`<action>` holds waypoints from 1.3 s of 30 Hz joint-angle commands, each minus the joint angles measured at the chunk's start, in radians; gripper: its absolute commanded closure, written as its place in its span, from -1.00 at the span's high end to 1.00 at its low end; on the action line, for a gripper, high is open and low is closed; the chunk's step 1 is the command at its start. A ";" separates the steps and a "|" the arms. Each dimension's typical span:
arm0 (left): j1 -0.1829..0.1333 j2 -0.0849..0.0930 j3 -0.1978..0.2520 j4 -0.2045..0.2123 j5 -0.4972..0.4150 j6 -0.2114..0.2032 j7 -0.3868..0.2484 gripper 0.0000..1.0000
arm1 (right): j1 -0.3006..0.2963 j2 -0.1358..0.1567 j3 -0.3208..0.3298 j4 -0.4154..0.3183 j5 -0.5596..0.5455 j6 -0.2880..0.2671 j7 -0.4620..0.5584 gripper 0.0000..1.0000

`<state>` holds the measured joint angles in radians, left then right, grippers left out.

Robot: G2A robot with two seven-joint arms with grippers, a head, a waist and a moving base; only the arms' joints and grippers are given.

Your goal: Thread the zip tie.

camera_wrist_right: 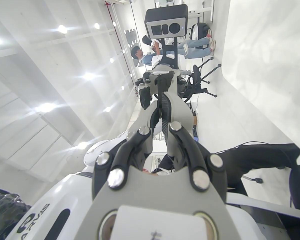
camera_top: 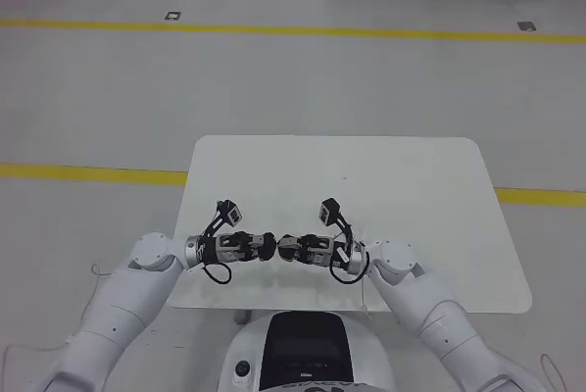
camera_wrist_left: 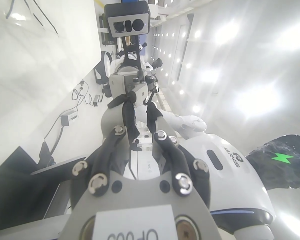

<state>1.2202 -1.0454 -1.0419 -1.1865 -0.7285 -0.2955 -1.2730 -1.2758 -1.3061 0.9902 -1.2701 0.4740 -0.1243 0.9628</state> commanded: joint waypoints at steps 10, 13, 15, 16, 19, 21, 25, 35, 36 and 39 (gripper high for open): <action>-0.008 0.001 0.011 0.007 0.005 0.005 0.007 -0.76 | 0.001 0.003 -0.003 0.003 0.019 -0.012 0.011 -1.00; -0.010 0.001 0.013 0.009 0.005 0.006 0.009 -0.86 | 0.001 0.003 -0.004 0.004 0.024 -0.014 0.015 -1.00; -0.011 0.001 0.015 0.010 0.005 0.007 0.010 -0.98 | 0.002 0.004 -0.005 0.005 0.025 -0.014 0.016 -1.00; -0.012 0.001 0.016 0.012 0.005 0.008 0.011 -1.00 | 0.003 0.004 -0.006 0.005 0.025 -0.013 0.017 -1.00; -0.014 0.001 0.019 0.015 0.005 0.009 0.012 -1.00 | 0.004 0.005 -0.009 0.005 0.023 -0.012 0.016 -1.00; -0.015 0.001 0.021 0.017 0.005 0.010 0.012 -1.00 | 0.006 0.005 -0.012 0.006 0.020 -0.008 0.016 -1.00; -0.017 0.003 0.022 0.019 0.007 0.009 0.009 -1.00 | 0.006 0.007 -0.007 0.014 0.038 -0.017 0.024 1.00; -0.021 0.016 0.001 0.020 0.021 0.010 -0.028 -1.00 | 0.002 0.015 0.016 0.012 0.063 -0.024 0.058 1.00; -0.024 0.017 -0.001 0.019 0.030 0.011 -0.027 -1.00 | 0.002 0.015 0.016 0.012 0.063 -0.024 0.058 1.00; -0.024 0.017 -0.001 0.019 0.030 0.011 -0.027 -1.00 | 0.002 0.015 0.016 0.012 0.063 -0.024 0.058 1.00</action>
<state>1.1959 -1.0282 -1.0437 -1.1678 -0.6977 -0.2848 -1.3007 -1.2736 -1.2913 1.0058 -1.2578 0.5376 -0.1479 1.0203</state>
